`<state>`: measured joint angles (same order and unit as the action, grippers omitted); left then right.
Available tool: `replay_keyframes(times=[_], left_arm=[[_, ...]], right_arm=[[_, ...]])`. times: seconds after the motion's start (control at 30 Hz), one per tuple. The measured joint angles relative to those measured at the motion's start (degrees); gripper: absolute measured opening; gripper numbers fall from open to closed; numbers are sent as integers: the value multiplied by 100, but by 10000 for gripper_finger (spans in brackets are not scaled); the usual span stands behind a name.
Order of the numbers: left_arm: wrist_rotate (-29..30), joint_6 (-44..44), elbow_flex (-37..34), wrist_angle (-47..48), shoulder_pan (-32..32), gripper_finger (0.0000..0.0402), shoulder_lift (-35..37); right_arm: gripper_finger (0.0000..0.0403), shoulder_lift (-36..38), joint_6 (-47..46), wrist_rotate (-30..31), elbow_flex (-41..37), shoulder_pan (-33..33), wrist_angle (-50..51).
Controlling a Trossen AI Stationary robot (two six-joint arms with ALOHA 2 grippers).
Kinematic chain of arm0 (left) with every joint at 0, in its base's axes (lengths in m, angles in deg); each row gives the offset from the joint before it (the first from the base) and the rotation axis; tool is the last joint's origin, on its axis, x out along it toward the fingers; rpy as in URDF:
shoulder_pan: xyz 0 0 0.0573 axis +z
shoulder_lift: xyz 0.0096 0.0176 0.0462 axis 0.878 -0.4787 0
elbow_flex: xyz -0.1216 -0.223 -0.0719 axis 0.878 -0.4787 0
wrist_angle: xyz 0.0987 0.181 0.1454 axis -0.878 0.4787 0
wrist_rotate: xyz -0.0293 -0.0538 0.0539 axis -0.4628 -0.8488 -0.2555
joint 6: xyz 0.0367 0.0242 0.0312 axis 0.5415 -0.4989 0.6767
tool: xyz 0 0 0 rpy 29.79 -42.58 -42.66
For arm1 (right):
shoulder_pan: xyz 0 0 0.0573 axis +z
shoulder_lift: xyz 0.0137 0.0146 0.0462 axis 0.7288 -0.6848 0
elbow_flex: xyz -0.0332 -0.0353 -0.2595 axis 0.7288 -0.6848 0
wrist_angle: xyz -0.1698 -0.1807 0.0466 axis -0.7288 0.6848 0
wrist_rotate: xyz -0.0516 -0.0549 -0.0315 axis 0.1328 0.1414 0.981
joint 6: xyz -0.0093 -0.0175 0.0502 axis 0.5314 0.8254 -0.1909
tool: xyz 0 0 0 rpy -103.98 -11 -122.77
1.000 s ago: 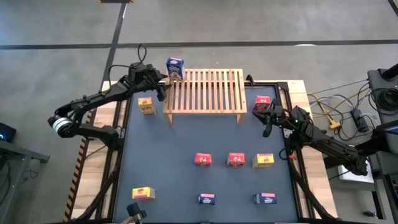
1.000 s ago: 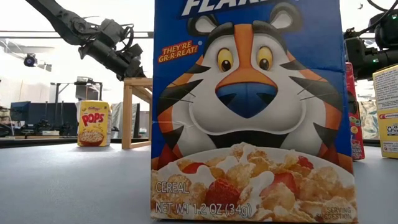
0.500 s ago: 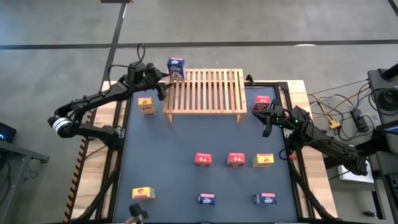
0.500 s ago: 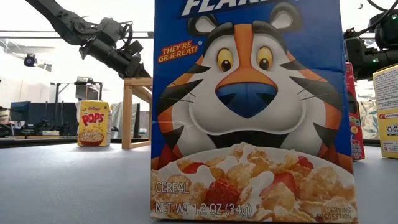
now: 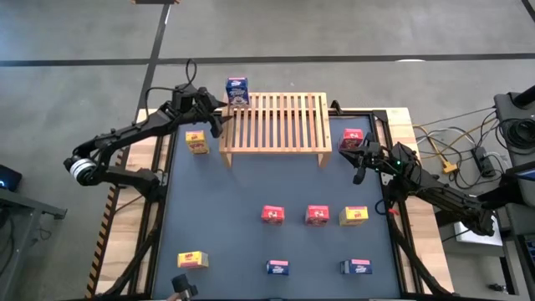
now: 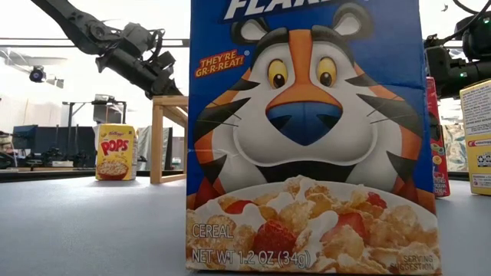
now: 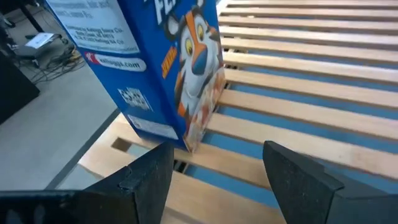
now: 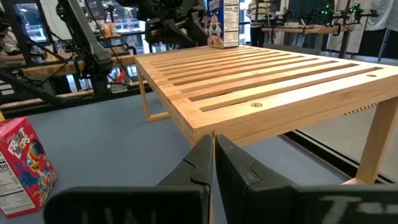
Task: Stack cereal on shelf
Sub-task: Put the left blue cereal box on the shelf aligned with the other blue cereal box
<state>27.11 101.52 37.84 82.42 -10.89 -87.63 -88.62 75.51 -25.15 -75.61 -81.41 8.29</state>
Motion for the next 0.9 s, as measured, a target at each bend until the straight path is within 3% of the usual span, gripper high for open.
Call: replay_keyframes(times=[0.17, 0.37, 0.63, 0.73, 0.8, 0.9], left_arm=[[423, 66, 0, 463, 1, 231, 296], [340, -138, 0, 1074, -8, 231, 1002], [-1484, -764, -32, 1409, -120, 231, 2097], [-1952, -976, -123, 1386, -465, 231, 2534], [-1812, -1071, -231, 1351, -817, 231, 2831], [-1154, -1207, -406, 1204, -1373, 231, 3232]], right_arm=[[9, 2, 46, 0, -1, 0, -77], [9, 0, -50, 2, -2, 2, -652], [9, 0, -1365, -24, 2, 11, -2071], [9, -24, -1302, -539, 171, 15, -1874], [9, -89, -1323, -854, 445, 42, -1868], [9, -213, -1187, -916, 1018, 169, -1728]])
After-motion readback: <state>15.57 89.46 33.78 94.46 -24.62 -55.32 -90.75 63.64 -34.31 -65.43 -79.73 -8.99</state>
